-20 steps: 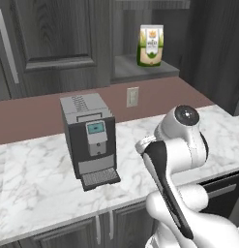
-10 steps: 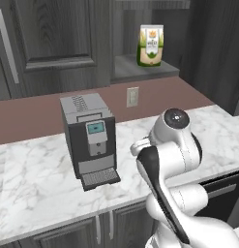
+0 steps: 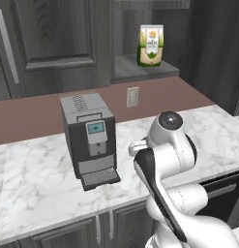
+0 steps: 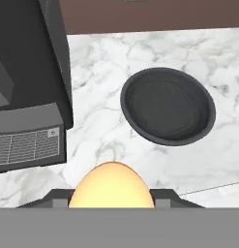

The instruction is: Pick the egg and butter from the fridge and place them by the bowl for mixing.

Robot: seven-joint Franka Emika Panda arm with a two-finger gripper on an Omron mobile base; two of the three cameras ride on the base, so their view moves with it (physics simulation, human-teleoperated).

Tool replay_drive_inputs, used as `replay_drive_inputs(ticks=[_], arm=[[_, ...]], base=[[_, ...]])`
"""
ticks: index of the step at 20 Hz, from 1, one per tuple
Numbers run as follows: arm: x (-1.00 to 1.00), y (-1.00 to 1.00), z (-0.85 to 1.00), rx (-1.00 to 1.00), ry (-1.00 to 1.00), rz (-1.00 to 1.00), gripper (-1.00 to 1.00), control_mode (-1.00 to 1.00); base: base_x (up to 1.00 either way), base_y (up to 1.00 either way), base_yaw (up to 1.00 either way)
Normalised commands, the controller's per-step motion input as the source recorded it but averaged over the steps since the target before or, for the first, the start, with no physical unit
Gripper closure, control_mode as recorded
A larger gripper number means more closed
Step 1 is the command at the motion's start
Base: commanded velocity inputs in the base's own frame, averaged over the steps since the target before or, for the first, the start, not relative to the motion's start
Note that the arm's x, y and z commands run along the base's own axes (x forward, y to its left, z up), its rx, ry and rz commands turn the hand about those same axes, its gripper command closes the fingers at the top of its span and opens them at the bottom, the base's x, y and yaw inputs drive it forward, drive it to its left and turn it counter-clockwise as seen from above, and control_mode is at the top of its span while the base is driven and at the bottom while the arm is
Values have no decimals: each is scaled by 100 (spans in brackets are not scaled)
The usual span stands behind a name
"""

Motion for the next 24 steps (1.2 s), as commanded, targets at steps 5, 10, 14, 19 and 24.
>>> replay_drive_inputs(ticks=[5, 10, 14, 19, 24], arm=[[41, -3, -29, 8, 0, 0, 100, -100], [50, 5, -26, 0, 7, -2, 100, -100], [48, 15, -28, 0, 20, -7, 100, -100], [30, 17, -26, 0, 23, -5, 100, -100], [9, 17, -32, 0, 19, -7, 100, -100]], base=[[0, 0, 0], [0, 0, 0], [0, 0, 0], [0, 0, 0], [0, 0, 0]])
